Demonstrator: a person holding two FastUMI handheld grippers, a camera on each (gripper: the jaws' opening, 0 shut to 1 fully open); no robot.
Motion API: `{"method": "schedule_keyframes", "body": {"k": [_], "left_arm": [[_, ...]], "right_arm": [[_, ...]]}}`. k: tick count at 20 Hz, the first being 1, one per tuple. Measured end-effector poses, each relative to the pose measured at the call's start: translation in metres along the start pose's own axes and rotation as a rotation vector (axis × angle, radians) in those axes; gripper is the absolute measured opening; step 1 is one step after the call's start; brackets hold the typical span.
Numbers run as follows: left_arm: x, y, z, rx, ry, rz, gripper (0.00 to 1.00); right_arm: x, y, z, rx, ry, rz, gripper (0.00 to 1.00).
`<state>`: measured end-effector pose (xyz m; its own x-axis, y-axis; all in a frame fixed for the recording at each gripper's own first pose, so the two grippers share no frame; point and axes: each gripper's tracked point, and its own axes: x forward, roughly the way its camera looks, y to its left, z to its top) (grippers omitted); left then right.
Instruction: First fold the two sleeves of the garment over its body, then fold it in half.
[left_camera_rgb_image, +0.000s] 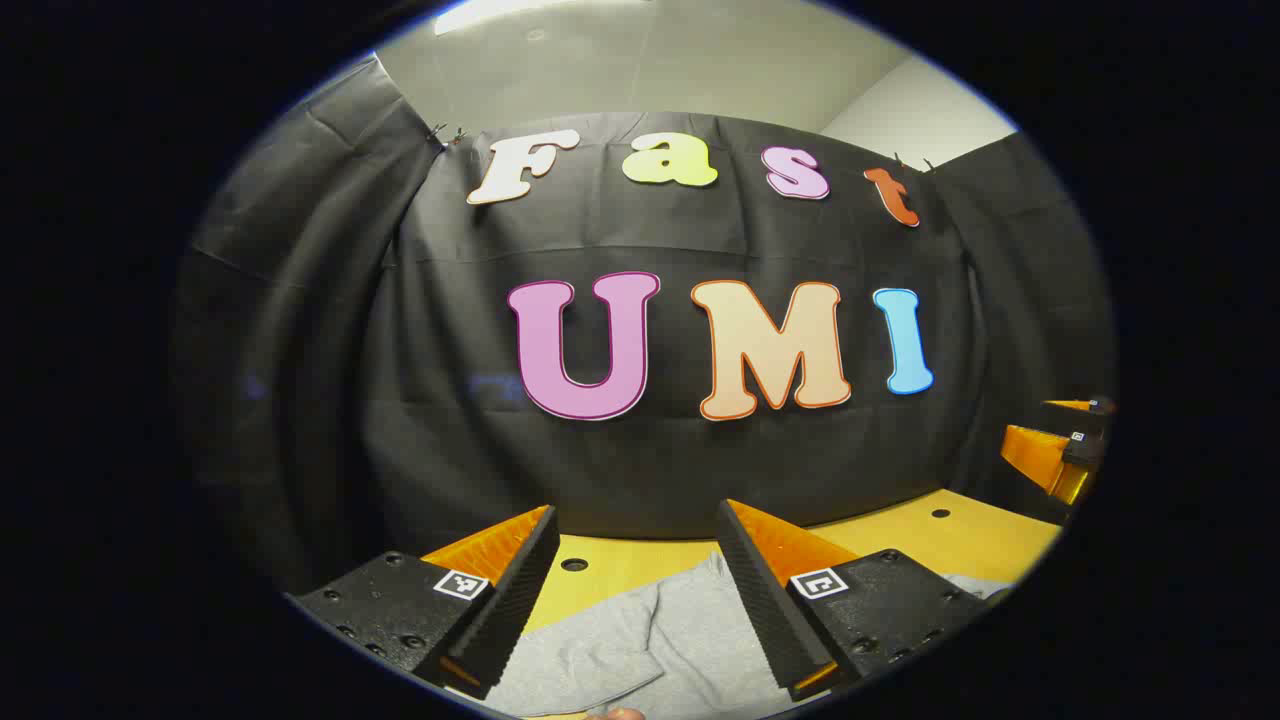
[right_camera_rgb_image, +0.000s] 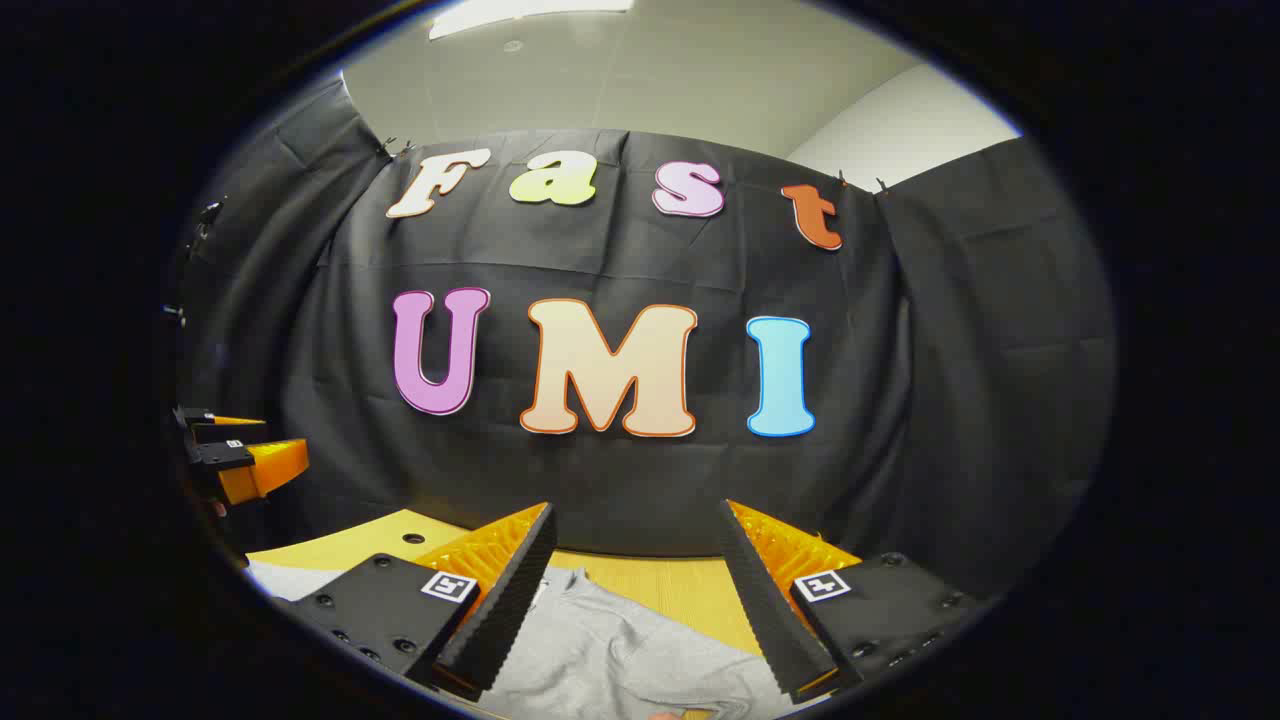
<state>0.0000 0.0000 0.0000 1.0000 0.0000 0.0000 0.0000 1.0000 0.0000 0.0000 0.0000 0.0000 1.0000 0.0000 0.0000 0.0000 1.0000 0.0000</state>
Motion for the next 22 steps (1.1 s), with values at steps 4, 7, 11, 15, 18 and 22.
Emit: {"method": "schedule_keyframes", "body": {"k": [4,7,11,15,18,22], "left_arm": [[-0.002,-0.002,-0.001,0.011,0.003,-0.004,0.93],[-0.002,-0.001,0.001,0.018,-0.001,-0.003,0.94],[-0.003,0.001,-0.002,0.007,0.005,0.001,0.93],[-0.002,0.006,-0.003,0.008,0.004,0.013,0.93],[-0.002,0.008,-0.004,0.006,0.006,0.019,0.93],[-0.002,0.008,-0.004,0.005,0.005,0.023,0.93]], "right_arm": [[0.001,0.005,0.000,-0.002,0.002,0.010,1.00],[0.001,0.008,0.003,0.000,-0.007,0.019,0.99],[0.000,0.009,-0.001,-0.005,0.006,0.021,1.00],[-0.001,0.008,0.002,-0.010,-0.004,0.012,0.99],[-0.001,0.008,0.001,-0.006,0.000,0.007,1.00],[0.000,0.010,0.002,-0.007,-0.003,0.011,0.99]]}}
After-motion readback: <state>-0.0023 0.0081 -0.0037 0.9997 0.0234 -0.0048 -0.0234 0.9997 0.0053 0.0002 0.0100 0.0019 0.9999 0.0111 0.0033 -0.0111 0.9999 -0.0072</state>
